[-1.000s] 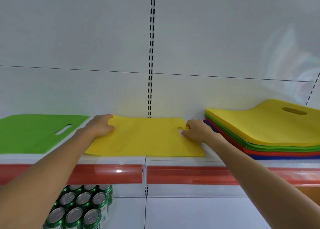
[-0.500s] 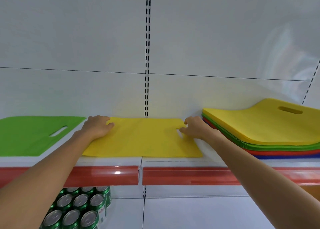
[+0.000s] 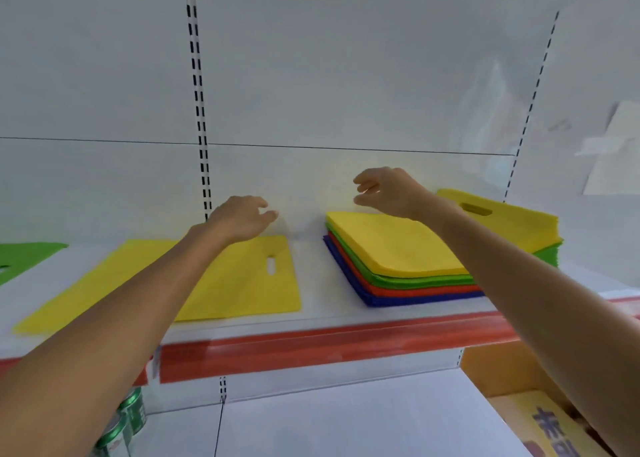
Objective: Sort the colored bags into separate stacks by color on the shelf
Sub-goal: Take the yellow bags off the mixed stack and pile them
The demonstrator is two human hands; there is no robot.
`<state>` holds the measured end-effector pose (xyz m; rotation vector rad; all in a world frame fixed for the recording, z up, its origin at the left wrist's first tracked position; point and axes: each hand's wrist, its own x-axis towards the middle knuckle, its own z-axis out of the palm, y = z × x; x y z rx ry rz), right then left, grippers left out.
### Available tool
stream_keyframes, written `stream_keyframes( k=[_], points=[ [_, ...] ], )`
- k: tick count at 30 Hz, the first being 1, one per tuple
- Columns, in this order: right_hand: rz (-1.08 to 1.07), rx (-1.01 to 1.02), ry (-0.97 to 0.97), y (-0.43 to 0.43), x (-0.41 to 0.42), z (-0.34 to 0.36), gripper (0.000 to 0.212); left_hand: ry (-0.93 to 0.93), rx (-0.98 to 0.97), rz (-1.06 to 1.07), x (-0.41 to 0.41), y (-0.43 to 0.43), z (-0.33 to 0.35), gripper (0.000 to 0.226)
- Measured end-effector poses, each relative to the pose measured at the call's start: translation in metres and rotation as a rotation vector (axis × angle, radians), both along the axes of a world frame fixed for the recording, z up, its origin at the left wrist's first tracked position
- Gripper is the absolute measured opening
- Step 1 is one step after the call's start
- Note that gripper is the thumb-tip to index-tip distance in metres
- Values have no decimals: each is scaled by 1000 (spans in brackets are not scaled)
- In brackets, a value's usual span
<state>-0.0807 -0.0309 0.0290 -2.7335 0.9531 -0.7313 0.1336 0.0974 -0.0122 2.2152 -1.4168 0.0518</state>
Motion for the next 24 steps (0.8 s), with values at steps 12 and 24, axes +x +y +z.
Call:
stream_keyframes(
  k=[12,24],
  points=[
    [-277,-92,124,-106,-159,2,46,-75,107,-61,-113,-91,0,60],
    [-392,19,249,-156,-185,-4,65,-93,337,-2,-135,-117,-12,65]
  ],
)
